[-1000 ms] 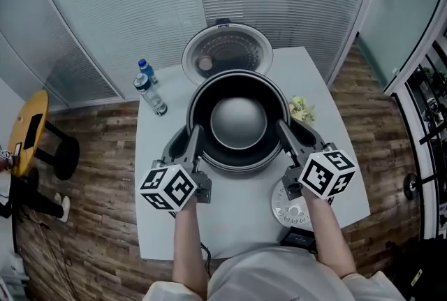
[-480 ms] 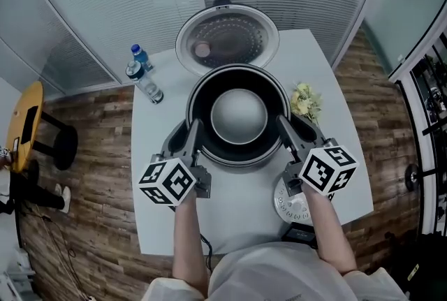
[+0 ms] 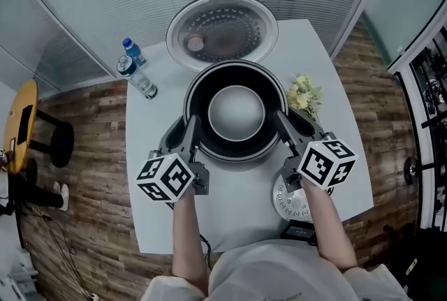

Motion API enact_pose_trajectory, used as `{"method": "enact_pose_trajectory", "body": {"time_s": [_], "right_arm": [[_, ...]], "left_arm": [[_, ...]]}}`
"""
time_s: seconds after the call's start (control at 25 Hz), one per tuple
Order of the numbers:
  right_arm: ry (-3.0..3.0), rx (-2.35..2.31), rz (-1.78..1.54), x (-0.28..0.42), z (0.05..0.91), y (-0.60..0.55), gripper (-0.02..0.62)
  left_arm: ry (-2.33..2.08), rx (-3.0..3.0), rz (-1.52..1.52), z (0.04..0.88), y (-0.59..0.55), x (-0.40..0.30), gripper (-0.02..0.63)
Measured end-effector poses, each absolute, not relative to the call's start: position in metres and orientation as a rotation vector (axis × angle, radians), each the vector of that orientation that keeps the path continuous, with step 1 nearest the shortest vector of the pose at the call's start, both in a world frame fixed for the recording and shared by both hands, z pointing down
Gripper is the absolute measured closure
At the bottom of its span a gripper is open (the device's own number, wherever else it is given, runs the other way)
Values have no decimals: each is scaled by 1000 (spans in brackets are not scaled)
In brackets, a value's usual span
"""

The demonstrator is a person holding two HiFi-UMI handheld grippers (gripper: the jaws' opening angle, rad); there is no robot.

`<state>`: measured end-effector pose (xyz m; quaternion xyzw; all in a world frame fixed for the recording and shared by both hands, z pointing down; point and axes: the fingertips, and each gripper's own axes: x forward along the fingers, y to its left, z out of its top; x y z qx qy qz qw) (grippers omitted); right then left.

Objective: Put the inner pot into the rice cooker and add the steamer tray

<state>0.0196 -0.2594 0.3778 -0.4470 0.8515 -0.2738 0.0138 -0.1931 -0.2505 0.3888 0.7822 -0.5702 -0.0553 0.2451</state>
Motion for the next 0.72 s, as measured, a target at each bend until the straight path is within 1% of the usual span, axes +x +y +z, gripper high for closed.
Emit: {"method": "enact_pose_trajectory", "body": {"time_s": [0.72], "right_arm": [[2753, -1448, -910, 14, 410, -279, 488]], "left_arm": [[-1556, 2122, 19, 420, -268, -195, 503]]}}
